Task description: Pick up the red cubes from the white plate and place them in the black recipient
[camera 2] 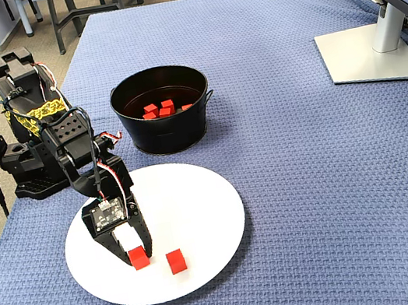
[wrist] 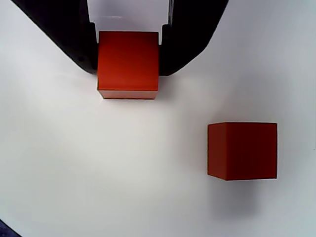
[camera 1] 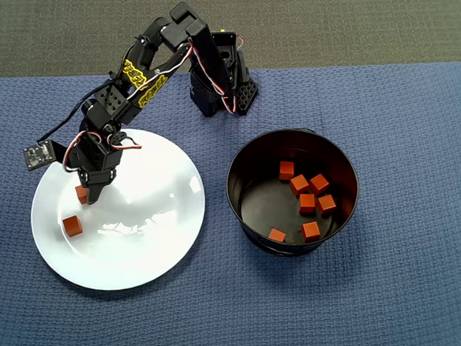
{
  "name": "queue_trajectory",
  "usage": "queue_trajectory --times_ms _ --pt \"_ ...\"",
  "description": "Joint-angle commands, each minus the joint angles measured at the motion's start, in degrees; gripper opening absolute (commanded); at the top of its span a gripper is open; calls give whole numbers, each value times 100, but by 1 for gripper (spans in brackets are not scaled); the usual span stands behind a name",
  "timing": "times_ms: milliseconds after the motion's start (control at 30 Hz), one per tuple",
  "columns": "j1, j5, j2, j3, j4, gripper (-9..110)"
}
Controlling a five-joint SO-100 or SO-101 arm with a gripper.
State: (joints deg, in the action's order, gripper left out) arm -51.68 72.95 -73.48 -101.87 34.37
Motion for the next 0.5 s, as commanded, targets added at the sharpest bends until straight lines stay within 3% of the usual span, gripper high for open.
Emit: queue_trajectory --times_ms 0,267,467 --pt "53 -404 -606 132 272 0" --pt "563 -2118 -3261 -264 2224 0" --pt "1890 -3858 -5133 -431 3700 0"
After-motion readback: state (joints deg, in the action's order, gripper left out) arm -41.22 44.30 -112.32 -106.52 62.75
